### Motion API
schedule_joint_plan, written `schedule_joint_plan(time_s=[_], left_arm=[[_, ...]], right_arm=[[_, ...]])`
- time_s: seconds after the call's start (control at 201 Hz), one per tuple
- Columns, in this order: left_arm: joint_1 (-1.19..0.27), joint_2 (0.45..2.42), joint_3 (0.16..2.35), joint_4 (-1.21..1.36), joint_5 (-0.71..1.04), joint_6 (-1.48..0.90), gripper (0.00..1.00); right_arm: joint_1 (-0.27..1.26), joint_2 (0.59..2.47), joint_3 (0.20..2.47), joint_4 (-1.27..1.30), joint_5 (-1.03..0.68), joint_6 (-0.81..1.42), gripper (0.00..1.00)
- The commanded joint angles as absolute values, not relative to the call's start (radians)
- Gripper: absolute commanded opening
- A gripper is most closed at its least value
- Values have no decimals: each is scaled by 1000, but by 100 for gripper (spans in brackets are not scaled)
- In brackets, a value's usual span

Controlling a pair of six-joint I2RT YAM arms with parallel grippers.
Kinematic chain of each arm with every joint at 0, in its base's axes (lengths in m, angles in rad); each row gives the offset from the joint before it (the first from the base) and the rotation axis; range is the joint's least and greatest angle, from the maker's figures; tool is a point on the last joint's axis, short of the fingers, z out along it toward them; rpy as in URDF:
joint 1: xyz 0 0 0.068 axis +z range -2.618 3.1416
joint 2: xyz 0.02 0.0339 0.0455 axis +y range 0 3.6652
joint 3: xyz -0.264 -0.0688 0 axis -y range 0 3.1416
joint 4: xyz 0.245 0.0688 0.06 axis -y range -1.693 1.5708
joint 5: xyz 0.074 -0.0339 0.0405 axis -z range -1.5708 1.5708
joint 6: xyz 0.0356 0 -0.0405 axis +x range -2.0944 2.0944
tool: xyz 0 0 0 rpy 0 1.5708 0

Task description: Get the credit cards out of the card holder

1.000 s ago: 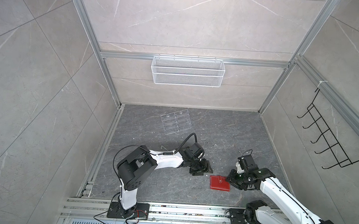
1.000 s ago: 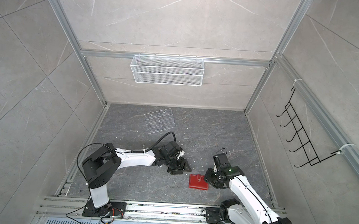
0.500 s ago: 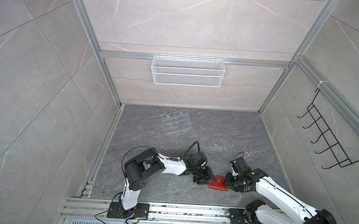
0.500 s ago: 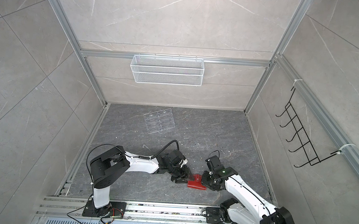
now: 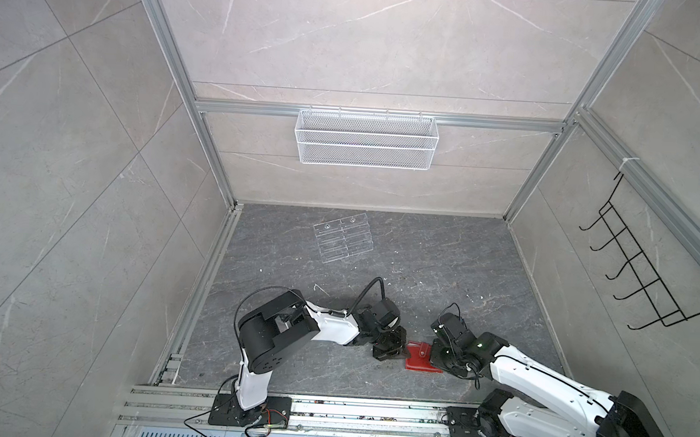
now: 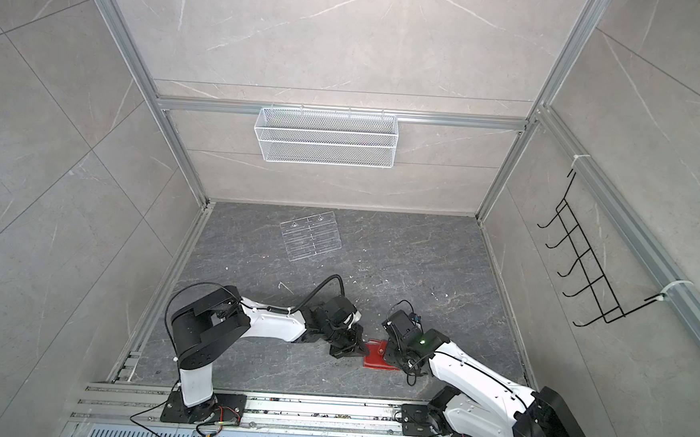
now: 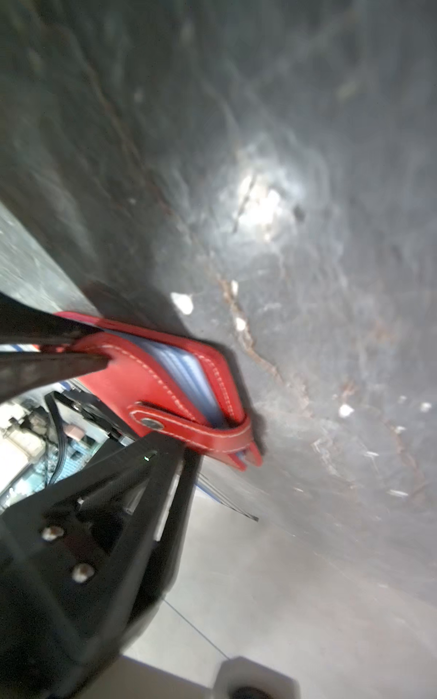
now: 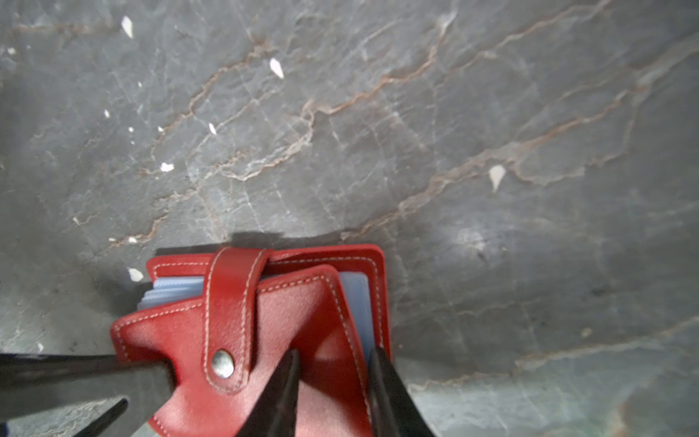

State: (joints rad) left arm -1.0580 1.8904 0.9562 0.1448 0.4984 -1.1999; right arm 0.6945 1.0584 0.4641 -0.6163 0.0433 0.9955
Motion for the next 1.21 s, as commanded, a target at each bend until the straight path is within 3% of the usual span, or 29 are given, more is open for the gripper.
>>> schedule_joint_plan(time_s=[0.0,0.114,0.324,0.413,0.712,1.205], left_arm=[[-1069,1865,1009,39,462,-1116,0],[-1059,1824,1049,-89,430,-1018,0],[-1030,1769,1120,-284,419,-824,0],[-1022,1744,1160,-364,416,-731,0],[-942,1681,1264,-620,441,-489,0],[-910,1722,1326,-693,511,-423,0]], right_arm=[[729,1082,451,-504,-63,1044,34],[730,1027,496,-568,-15,1003,42],[730,959,606,-640,35,847,77],[730,954,627,-613,1,756,84],[729,1000,654,-495,-124,588,80],[736,1103,599,-333,-202,543,68]])
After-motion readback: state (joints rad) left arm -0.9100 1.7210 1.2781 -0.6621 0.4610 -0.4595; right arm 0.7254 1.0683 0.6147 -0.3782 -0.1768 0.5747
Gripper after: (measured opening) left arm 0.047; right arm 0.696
